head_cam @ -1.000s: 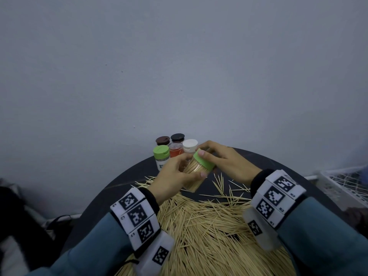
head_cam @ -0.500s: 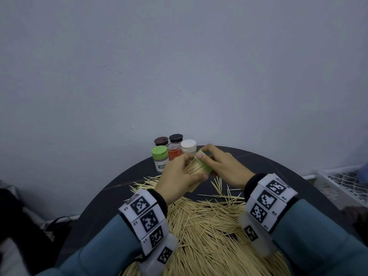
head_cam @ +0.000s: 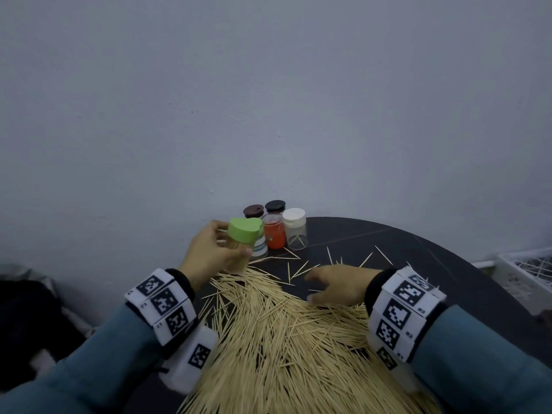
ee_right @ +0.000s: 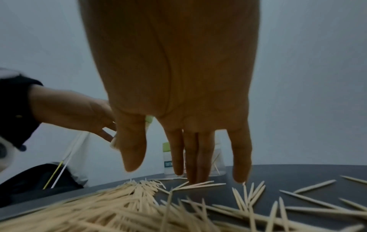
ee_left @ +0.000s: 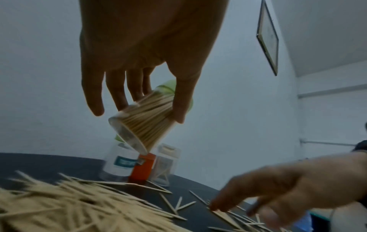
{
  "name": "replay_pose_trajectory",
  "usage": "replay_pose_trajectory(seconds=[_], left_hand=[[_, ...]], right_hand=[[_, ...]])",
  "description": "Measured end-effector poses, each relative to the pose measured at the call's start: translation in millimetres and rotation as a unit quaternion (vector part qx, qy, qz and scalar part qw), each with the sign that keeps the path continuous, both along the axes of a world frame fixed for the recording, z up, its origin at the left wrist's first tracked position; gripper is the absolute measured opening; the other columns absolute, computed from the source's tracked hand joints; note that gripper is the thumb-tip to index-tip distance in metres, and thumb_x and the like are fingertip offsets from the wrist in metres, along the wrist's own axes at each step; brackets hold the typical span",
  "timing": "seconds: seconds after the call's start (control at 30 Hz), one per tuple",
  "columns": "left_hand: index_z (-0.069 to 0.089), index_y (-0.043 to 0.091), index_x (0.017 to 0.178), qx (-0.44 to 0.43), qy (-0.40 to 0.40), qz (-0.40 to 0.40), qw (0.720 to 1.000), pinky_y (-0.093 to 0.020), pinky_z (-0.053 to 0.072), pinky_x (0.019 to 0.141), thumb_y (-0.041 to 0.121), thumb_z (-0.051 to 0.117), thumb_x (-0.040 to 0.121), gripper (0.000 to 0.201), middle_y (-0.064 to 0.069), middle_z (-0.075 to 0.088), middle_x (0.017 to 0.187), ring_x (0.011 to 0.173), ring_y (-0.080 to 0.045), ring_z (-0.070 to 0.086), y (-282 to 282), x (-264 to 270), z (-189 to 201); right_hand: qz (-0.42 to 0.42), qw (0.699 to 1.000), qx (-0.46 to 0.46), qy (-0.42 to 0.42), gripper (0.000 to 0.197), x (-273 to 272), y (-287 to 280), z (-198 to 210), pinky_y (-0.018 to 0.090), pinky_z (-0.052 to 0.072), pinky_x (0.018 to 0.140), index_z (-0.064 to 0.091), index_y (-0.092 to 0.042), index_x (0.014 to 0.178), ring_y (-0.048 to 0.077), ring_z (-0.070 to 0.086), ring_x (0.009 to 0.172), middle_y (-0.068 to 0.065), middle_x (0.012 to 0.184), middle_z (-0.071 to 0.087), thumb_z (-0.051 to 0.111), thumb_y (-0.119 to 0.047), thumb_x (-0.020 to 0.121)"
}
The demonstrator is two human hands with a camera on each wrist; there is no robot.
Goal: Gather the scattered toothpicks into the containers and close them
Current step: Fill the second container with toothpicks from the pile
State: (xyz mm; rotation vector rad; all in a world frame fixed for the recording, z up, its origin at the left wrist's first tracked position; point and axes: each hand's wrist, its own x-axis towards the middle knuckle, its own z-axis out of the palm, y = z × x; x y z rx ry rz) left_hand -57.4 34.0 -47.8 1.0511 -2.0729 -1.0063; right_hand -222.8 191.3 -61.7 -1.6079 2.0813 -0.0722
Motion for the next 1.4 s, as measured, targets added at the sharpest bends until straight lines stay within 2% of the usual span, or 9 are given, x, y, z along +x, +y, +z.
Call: replay_pose_trajectory(seconds=[0.1,0.23,0.4,0.53,0.73,1.07,1.27,1.4], left_hand=[[0.047,0.004,0.124,-0.008,-0.008,0.042,0.999,-0.037,0.047,0.085,0.007,0.081,0.07,0.064,-0.012,0.057,0.116,0.101,-0.022,0.054,-18.8,10.8,-3.9],[0.042,0.003,0.128,-0.019,-0.016,0.084,0.996,-0.037,0.046,0.081,0.004,0.078,0.073,0.066,-0.016,0.055,0.122,0.106,-0.028,0.054,-39.4,17.9,-10.4],[0.042,0.0,0.127,-0.026,-0.07,0.113,0.991,-0.032,0.039,0.084,0.006,0.076,0.077,0.061,-0.018,0.054,0.126,0.114,-0.031,0.052,-57.7,11.7,-18.1],[0.041,-0.001,0.128,-0.018,-0.117,0.134,0.984,-0.035,0.04,0.09,0.009,0.076,0.078,0.061,-0.02,0.054,0.128,0.118,-0.033,0.05,-72.2,0.2,-19.3],[0.04,-0.002,0.131,-0.004,-0.137,0.169,0.976,-0.038,0.039,0.096,0.01,0.076,0.078,0.065,-0.022,0.052,0.131,0.122,-0.035,0.048,-89.4,-6.2,-23.9],[0.041,-0.002,0.13,0.014,-0.14,0.179,0.974,-0.038,0.04,0.095,0.015,0.078,0.077,0.067,-0.02,0.052,0.131,0.121,-0.035,0.049,-92.0,-8.8,-37.7],[0.042,-0.001,0.129,0.016,-0.157,0.172,0.972,-0.036,0.042,0.088,0.013,0.079,0.076,0.066,-0.021,0.053,0.128,0.118,-0.035,0.051,-98.2,-3.8,-34.5],[0.036,0.0,0.135,0.003,-0.173,0.155,0.973,-0.037,0.041,0.094,0.007,0.077,0.076,0.072,-0.022,0.048,0.133,0.123,-0.035,0.047,-99.0,-4.9,-26.1]], right_hand=[[0.008,0.999,0.023,0.021,0.061,1.1,-0.8,-2.9,0.033,0.03,0.109,0.024,-0.015,0.147,0.021,0.034,0.135,0.005,0.149,0.033,0.048,-0.036,0.095],[0.01,0.999,0.031,0.026,0.06,3.1,-1.3,-3.6,0.033,0.031,0.109,0.025,-0.016,0.147,0.021,0.035,0.134,0.005,0.149,0.034,0.049,-0.035,0.095],[0.017,0.998,0.048,0.033,0.061,8.9,-2.4,-4.2,0.032,0.031,0.109,0.023,-0.015,0.147,0.022,0.035,0.135,0.006,0.149,0.033,0.049,-0.034,0.095],[0.024,0.997,0.048,0.047,0.062,8.4,-4.4,-5.3,0.033,0.031,0.11,0.022,-0.014,0.147,0.021,0.033,0.136,0.006,0.15,0.031,0.049,-0.034,0.095],[0.027,0.998,0.04,0.048,0.063,7.2,-7.0,-8.8,0.034,0.031,0.11,0.022,-0.014,0.147,0.021,0.034,0.135,0.005,0.15,0.031,0.05,-0.034,0.094],[0.028,0.997,0.032,0.065,0.06,7.4,-8.7,-11.4,0.034,0.033,0.109,0.027,-0.012,0.145,0.021,0.036,0.133,0.007,0.147,0.034,0.051,-0.033,0.094],[0.024,0.998,0.028,0.057,0.061,6.1,-7.7,-11.6,0.034,0.033,0.109,0.027,-0.012,0.145,0.021,0.035,0.134,0.006,0.147,0.034,0.052,-0.033,0.094],[0.024,0.998,0.025,0.056,0.06,6.9,-7.2,-12.1,0.035,0.033,0.109,0.027,-0.013,0.145,0.021,0.035,0.133,0.006,0.147,0.034,0.052,-0.033,0.094]])
